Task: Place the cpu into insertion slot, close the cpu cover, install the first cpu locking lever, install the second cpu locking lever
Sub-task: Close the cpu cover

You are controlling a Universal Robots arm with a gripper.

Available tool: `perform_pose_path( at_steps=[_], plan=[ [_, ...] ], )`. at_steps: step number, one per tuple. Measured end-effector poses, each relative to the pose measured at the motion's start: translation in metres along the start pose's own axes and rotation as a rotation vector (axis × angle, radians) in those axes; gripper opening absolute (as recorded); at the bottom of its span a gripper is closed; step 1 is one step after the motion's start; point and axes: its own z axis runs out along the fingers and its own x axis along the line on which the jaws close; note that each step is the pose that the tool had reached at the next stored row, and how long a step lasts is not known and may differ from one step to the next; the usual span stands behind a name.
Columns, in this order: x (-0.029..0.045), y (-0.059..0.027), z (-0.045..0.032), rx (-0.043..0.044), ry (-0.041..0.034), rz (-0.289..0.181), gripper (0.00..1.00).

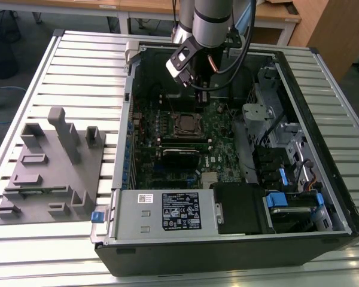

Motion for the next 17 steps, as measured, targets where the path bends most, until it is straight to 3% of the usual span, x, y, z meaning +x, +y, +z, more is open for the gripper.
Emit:
perform_pose_path(
  at_steps=[9, 17],
  plan=[
    [-0.0007, -0.0163, 0.0066, 0.0001, -0.0002, 0.0, 0.1],
    [-0.0063, -0.0169, 0.0108, 0.0, -0.0001, 0.0, 0.1]
  ],
)
